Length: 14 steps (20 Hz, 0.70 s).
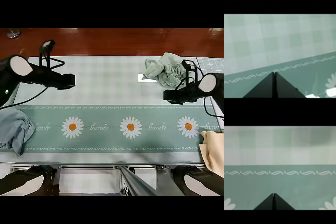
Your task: Fold the shirts.
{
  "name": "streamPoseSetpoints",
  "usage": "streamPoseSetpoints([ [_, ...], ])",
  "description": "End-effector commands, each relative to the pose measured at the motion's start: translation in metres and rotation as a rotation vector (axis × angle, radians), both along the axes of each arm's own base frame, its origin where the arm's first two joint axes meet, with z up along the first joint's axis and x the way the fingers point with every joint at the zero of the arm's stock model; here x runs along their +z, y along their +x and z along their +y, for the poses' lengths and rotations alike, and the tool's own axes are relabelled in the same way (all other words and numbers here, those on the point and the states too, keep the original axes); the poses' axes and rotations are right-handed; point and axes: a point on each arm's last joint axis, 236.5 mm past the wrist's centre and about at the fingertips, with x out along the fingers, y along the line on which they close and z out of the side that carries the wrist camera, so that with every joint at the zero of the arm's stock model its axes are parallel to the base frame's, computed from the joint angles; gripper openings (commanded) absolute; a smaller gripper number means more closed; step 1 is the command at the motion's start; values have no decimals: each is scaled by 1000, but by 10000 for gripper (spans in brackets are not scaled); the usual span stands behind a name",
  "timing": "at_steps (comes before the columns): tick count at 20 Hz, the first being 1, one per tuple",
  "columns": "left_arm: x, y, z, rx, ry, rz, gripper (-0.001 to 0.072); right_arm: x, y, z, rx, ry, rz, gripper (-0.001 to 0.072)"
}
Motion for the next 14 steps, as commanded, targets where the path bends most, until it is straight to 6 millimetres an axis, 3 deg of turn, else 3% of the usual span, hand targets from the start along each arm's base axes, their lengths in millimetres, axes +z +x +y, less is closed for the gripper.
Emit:
streamPoseSetpoints([
  [1,-27,-8,11,-11,59,79,31,-19,-8,1,2,-23,44,20],
  [5,-32,-23,12,-33,67,143,31,-19,-10,1,4,-24,56,19],
  [14,-32,-23,10,-35,67,141,31,-19,-10,1,4,-24,56,19],
])
